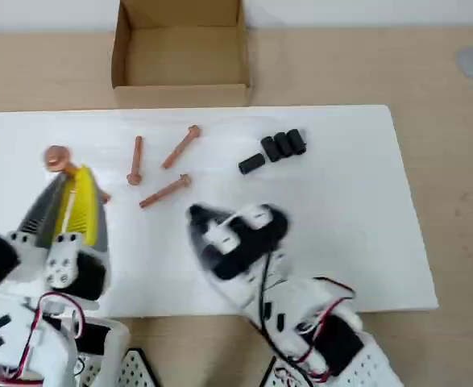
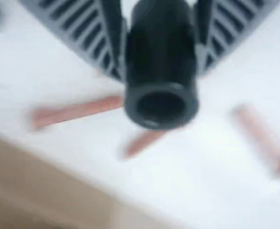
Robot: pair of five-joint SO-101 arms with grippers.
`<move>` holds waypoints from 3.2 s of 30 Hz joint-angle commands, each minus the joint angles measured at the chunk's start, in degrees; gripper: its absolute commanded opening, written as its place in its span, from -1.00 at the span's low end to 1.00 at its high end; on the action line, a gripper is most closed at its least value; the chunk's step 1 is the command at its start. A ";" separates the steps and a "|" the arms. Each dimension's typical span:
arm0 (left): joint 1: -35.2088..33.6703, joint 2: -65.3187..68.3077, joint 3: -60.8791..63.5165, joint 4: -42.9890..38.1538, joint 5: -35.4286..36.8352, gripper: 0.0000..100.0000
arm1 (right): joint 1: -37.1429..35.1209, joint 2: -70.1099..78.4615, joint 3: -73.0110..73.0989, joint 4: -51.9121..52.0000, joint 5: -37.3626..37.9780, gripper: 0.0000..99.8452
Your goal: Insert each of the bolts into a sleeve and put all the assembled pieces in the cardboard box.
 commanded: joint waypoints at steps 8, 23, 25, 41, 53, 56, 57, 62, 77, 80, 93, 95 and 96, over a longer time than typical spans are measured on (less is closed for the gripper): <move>11.52 -0.22 3.34 -0.53 -0.53 -0.99 | -8.66 -6.29 4.53 -10.11 -0.53 -0.98; 12.84 -0.22 8.53 0.62 3.43 -0.99 | -8.75 -6.29 4.26 -14.33 -0.97 -0.98; 12.84 -0.22 8.97 0.62 3.43 -0.99 | -8.66 -6.37 4.26 -14.33 -0.97 -0.98; 12.84 -0.13 12.40 -6.42 3.60 -0.99 | -8.66 -6.20 6.55 -14.15 -4.04 -0.98; 20.31 -0.22 9.41 -0.44 3.25 -0.99 | -8.66 -6.37 8.22 -14.24 -4.22 -0.98; 20.22 -0.22 9.49 0.00 3.16 -0.99 | -8.57 -6.46 8.13 -14.24 -4.22 -0.98; 20.22 -0.22 9.49 0.26 3.08 -0.99 | -8.57 -6.55 8.13 -14.24 -4.22 -0.98; 19.43 -0.22 9.49 0.70 0.62 -0.99 | -8.57 -6.64 7.96 -14.24 -4.22 -0.98; 15.91 -0.31 9.49 0.70 0.09 -0.99 | -7.78 -6.29 6.55 -14.24 -4.22 -0.98; 15.91 -0.31 9.58 0.79 0.09 -0.99 | -6.02 -6.29 6.46 -14.24 -4.22 -0.98; 16.26 -0.31 12.04 0.62 0.18 -0.99 | -4.79 -6.55 6.46 -14.24 -4.22 -0.98; 16.26 -0.31 12.04 0.62 0.26 -0.99 | -4.79 -6.46 6.55 -14.24 -4.22 -0.98; 16.35 -0.31 12.04 0.62 0.26 -0.99 | -4.79 -6.37 6.55 -14.24 -4.22 -0.98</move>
